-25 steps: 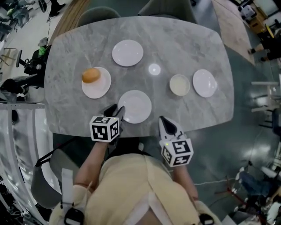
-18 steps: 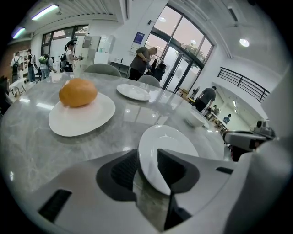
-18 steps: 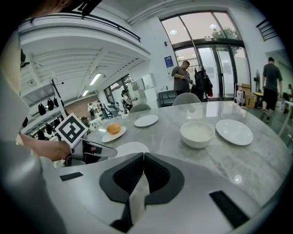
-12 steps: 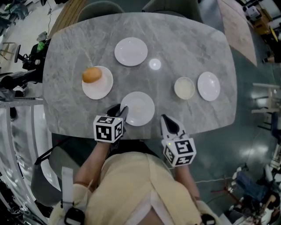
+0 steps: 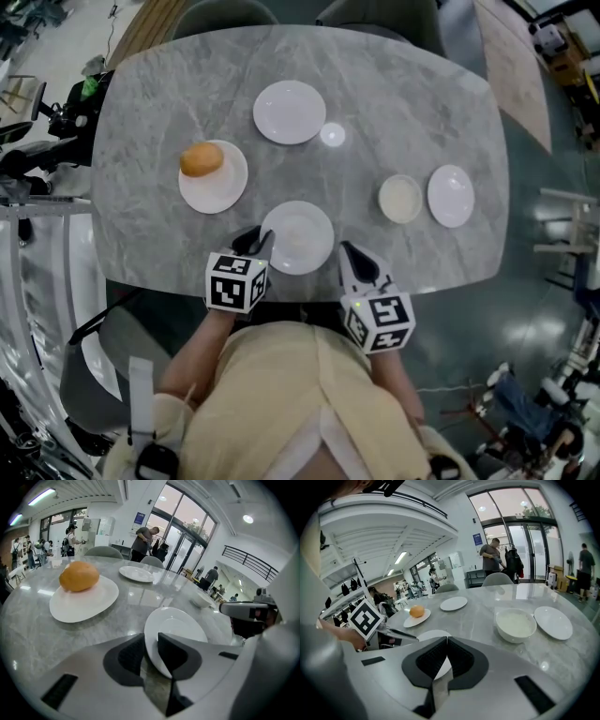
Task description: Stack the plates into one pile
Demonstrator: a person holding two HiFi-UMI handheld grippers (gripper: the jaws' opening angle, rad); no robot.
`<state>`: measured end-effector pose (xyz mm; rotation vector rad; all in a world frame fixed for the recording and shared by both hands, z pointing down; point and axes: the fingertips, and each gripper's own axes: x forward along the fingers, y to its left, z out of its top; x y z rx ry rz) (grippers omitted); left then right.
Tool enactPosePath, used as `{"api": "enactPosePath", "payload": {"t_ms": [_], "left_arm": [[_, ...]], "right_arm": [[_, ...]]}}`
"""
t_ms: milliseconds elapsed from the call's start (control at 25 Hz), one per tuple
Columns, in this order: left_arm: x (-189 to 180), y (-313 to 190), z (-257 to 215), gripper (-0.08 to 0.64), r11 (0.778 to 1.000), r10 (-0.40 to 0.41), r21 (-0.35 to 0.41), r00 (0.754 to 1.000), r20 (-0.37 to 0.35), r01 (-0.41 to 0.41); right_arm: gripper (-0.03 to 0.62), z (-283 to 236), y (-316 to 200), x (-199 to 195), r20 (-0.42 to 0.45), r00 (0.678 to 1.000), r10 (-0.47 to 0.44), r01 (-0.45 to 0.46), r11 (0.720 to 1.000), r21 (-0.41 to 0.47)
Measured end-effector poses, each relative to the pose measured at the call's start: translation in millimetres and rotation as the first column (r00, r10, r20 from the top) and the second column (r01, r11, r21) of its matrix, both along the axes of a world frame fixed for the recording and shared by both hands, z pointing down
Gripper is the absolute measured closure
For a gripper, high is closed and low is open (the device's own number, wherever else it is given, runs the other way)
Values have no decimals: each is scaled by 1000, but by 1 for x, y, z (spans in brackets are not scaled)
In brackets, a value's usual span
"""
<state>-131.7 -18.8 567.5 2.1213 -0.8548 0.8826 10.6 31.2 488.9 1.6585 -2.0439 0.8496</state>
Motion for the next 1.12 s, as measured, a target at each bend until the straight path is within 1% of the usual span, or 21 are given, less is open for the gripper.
{"api": "enactPosePath", "payload": {"t_ms": [160,240,360,480,600,880,1120], "left_arm": [[1,-1,2,480,999,-22,-28,1000,-10,21],[2,0,2,482,999,-28,-33,1000,-2,28],[0,1,-5,485,999,-48,-20,999,17,48],[1,1,-15,494,997,-75,13,997,25,75],[2,4,-24,504,994,-109,29,994,10,109],[-1,18,-38,518,980,-195,34,981,-12,195],[6,28,-58,529,963,-259,57,964,-58,263]], "right_arm": [[588,2,-5,4,18,999,-35,35,999,3],[588,1,-7,7,27,997,-71,70,998,6],[588,-3,-9,10,38,989,-143,143,990,8],[588,-7,-12,16,34,979,-203,202,979,14],[588,-7,-14,19,40,969,-245,244,970,17],[588,-10,-13,12,60,939,-338,337,941,26],[588,-16,-12,11,59,910,-410,408,912,47]]}}
